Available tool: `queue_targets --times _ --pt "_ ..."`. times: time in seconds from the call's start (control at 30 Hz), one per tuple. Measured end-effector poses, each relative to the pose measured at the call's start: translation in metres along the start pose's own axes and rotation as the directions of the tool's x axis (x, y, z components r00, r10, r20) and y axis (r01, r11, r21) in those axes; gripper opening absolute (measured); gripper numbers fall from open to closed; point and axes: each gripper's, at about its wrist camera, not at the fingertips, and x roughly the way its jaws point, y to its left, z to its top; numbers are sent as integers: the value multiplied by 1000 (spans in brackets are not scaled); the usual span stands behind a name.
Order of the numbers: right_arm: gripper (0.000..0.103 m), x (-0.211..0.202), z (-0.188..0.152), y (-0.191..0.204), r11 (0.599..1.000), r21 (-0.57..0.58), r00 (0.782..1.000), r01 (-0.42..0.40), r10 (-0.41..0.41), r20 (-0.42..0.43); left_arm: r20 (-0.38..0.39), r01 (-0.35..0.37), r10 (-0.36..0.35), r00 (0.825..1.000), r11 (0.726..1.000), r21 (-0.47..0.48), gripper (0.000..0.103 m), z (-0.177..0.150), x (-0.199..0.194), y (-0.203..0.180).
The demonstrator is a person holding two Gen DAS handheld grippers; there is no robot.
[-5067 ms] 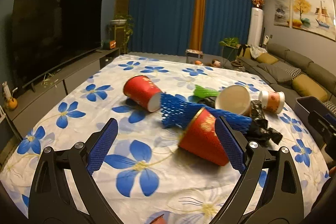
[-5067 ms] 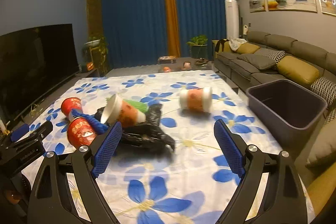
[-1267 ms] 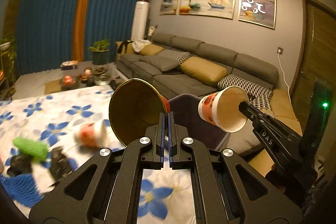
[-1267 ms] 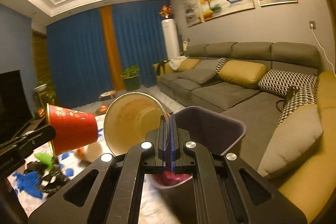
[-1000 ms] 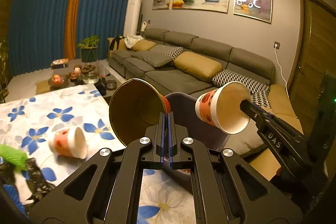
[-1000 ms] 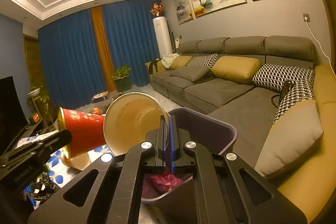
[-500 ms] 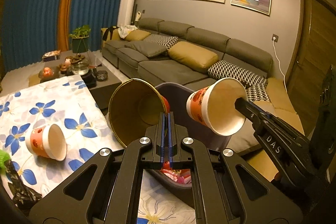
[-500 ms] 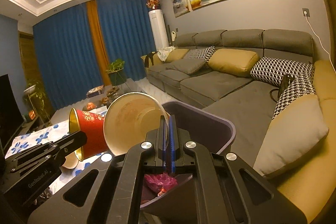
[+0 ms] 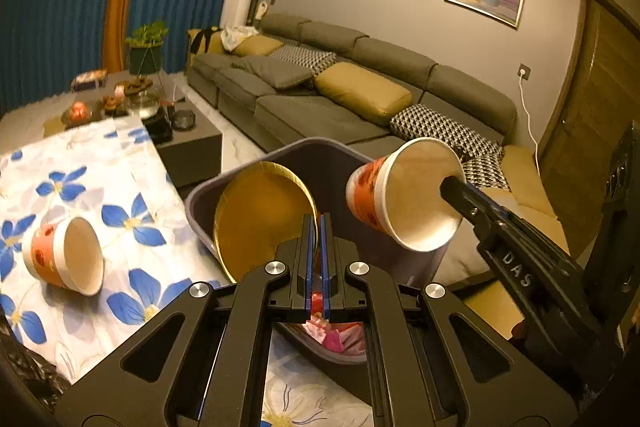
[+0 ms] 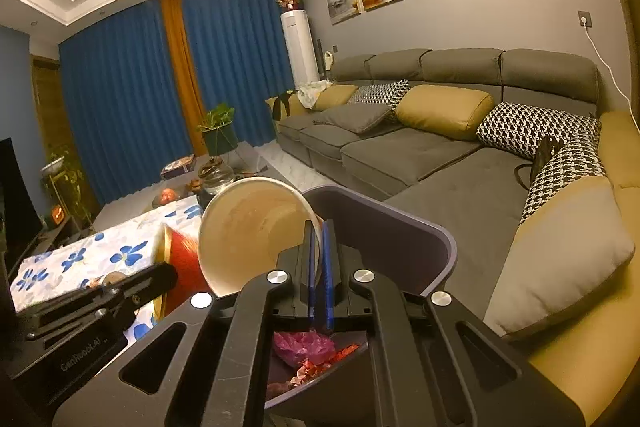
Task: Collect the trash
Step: 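Open both tools to drop the cups into the gray bin, then move both open tools back over the trash on the bed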
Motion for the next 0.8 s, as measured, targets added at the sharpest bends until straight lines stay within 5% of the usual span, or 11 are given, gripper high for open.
queue_targets --times 0.07,0.23,0.33,0.5,0.8 --pt "26 -1 0 -2 1000 2 1000 13 -13 3 -8 -20 20 1000 1000 -20 26 0 0 6" --pt "30 -11 0 -4 1000 8 1000 24 -24 11 34 -98 100 994 993 -61 68 -1 -21 22" --pt "53 -25 -3 -1 999 -4 999 38 -37 38 63 -153 159 985 984 -89 87 -2 -40 29" --pt "75 -52 -14 10 999 -22 997 36 -35 66 96 -265 275 957 958 -107 94 -13 -77 37" --pt "83 -83 -34 47 996 -72 998 -43 46 37 102 -426 442 891 893 -147 94 -47 -146 65"
